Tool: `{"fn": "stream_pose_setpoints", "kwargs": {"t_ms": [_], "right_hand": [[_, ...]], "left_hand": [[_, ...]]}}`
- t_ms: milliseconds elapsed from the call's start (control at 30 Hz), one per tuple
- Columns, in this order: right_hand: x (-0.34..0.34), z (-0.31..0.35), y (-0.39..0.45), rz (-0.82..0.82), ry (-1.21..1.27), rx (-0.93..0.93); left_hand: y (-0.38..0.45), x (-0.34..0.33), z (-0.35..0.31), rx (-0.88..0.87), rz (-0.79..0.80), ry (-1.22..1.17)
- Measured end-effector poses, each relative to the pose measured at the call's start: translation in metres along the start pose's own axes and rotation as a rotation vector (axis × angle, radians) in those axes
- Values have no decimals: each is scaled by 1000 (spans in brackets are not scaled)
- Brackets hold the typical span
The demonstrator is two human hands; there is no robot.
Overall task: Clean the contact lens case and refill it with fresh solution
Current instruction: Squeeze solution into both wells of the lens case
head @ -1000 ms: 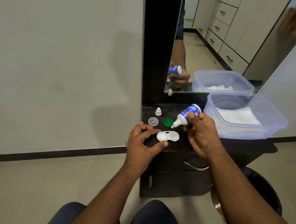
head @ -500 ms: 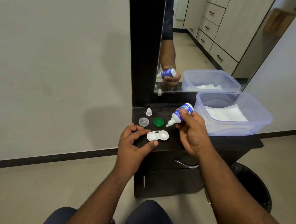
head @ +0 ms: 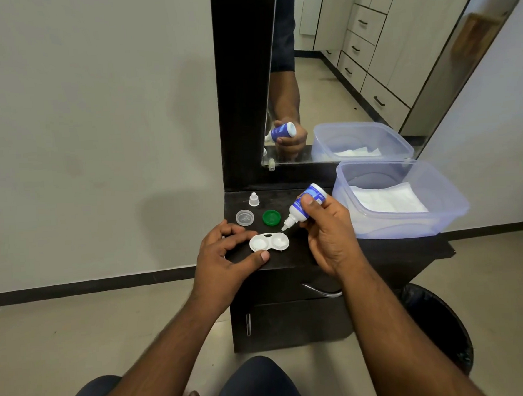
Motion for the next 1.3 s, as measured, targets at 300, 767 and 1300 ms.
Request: {"fn": "stream_pose_setpoints", "kwargs": {"t_ms": [300,767,1300], "right_hand": [[-2,-2,-1,15,-62,-10],[-1,-4,1,22,-75,-8],[1,0,-1,-20,-39,-12]], "left_hand": [[-1,0,-2,0,2,19],[0,0,1,-3,1,21],[0,-1,1,-18,-5,8]]}}
Point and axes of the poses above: each hand's wrist, its own y-axis towards the middle knuckle, its own x-axis out of the back of the hand, z = x × y, the point moved 6 cm from there along y, towards the middle knuckle, and after that the axes turned 15 degrees about -y, right-handed, at the moved point
